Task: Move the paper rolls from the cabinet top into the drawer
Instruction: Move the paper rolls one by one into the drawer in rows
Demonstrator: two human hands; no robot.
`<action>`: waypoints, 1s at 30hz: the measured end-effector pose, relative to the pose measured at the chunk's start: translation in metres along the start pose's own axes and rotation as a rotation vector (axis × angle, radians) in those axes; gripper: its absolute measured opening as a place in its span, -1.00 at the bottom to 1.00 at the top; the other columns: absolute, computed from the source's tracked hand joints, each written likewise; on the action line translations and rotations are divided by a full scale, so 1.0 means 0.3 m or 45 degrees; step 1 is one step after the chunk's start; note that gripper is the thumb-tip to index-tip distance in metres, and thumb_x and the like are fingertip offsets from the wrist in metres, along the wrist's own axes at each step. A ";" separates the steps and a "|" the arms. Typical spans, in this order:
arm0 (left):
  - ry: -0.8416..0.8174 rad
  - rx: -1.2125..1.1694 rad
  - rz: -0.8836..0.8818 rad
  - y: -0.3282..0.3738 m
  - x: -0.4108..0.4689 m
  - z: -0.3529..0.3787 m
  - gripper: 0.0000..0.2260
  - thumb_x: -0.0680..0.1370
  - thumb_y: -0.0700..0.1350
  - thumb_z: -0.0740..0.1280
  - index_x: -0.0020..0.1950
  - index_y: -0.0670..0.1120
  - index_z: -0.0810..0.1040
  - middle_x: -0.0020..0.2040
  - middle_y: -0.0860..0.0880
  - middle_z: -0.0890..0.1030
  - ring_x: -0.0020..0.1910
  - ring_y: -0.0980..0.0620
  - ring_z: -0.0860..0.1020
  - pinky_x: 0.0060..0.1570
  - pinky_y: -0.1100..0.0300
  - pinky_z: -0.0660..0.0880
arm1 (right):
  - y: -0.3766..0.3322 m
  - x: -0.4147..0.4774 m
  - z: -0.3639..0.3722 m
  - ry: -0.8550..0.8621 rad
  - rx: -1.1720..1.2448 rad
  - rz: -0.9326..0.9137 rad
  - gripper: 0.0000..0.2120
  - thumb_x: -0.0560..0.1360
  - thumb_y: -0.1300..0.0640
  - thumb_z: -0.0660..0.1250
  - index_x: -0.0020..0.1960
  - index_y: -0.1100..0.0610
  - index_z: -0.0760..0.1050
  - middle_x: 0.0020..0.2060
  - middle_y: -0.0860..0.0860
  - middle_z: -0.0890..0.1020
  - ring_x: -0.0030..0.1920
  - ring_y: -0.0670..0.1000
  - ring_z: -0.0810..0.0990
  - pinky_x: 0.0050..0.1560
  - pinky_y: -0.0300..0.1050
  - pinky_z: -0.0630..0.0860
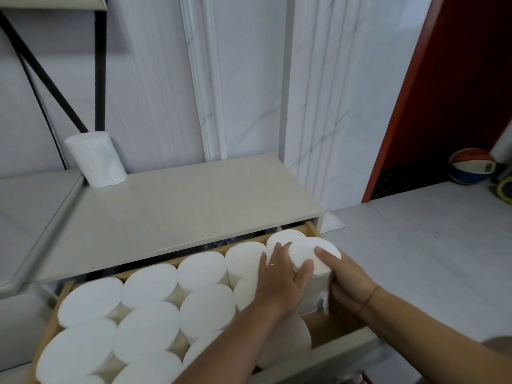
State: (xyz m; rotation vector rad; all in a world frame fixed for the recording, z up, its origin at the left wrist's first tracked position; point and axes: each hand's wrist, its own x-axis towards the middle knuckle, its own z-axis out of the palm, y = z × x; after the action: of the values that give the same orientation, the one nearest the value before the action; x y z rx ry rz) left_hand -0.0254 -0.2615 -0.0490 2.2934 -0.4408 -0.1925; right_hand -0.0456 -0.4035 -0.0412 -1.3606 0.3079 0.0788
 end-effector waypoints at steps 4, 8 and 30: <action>-0.038 0.240 0.018 -0.060 0.011 0.002 -0.41 0.56 0.29 -0.08 0.52 0.06 -0.05 0.57 0.02 -0.01 0.53 0.01 -0.10 0.41 0.06 -0.31 | 0.004 0.023 -0.011 -0.063 0.039 0.101 -0.59 0.41 0.05 0.40 0.23 0.09 0.49 0.09 0.16 0.65 0.13 0.22 0.60 -0.06 0.03 0.63; -0.035 0.610 0.129 -0.093 0.030 0.000 -0.45 0.59 0.21 -0.15 0.54 0.04 -0.10 0.57 0.05 -0.11 0.52 0.06 -0.21 0.40 0.04 -0.38 | 0.018 0.047 -0.009 0.056 -0.065 0.288 -0.65 0.51 0.25 0.32 0.29 0.20 0.44 0.09 0.18 0.58 0.09 0.22 0.55 -0.07 0.04 0.60; 0.302 0.804 0.178 -0.395 -0.054 -0.522 -0.51 0.64 0.09 -0.06 0.54 -0.03 0.01 0.56 0.01 -0.04 0.52 0.09 -0.14 0.41 0.20 -0.31 | -0.081 0.182 0.442 0.110 -1.183 -0.738 -0.55 0.47 0.12 0.40 0.32 0.09 0.37 0.26 0.03 0.45 0.23 -0.02 0.44 0.21 -0.26 0.29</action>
State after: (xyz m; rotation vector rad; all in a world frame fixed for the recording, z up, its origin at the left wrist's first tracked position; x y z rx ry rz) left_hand 0.0321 -0.0742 -0.0276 2.8357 -0.5967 0.3344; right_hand 0.0350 -0.2867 -0.0091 -2.3304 -0.0918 -0.3652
